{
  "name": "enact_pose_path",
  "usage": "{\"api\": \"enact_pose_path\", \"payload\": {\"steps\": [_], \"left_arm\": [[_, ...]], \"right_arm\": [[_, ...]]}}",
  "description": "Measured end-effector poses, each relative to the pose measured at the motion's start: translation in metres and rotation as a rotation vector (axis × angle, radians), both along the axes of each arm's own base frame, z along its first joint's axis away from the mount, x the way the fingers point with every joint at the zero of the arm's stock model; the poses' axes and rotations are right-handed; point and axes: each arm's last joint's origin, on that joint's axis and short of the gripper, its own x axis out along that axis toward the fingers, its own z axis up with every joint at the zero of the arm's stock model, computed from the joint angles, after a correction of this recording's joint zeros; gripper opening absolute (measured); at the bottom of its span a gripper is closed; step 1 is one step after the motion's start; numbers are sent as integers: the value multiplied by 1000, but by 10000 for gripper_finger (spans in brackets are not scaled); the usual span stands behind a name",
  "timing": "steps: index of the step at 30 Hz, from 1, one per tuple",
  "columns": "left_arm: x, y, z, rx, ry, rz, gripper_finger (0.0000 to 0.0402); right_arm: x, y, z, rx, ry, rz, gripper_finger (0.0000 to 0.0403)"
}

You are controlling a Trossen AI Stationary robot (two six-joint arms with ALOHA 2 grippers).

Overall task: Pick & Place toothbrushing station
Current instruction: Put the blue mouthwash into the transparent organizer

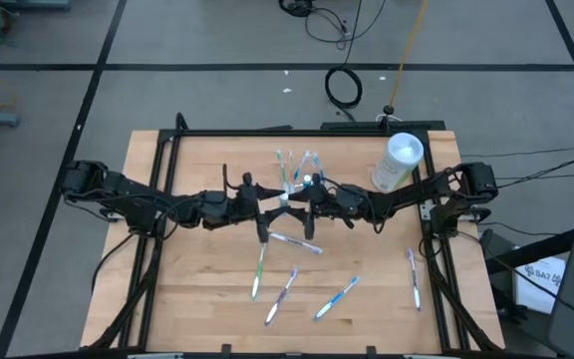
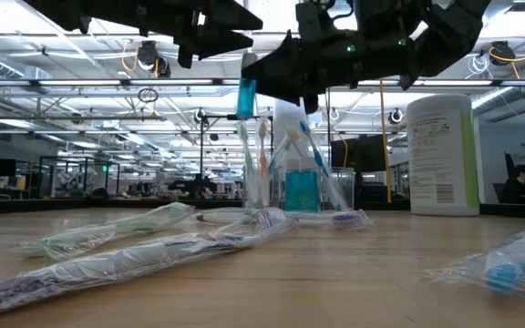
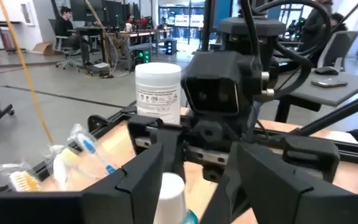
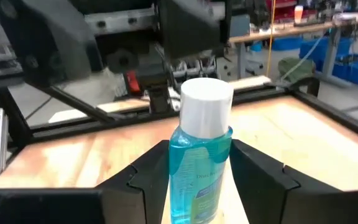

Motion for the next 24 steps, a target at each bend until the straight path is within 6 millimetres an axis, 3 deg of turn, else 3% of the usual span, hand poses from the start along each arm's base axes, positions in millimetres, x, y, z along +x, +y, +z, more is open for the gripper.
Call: {"api": "enact_pose_path", "payload": {"steps": [10, 16, 24], "left_arm": [[0, 0, -4, 6, 40, 13, 214], [0, 1, -5, 3, 56, 15, 214], [0, 1, -5, -3, 53, 18, 214]], "right_arm": [[-10, -15, -1, -22, 153, -49, 156], [-27, -21, 3, -112, 325, -286, 157], [-34, -26, -12, -149, 327, -335, 157]]}}
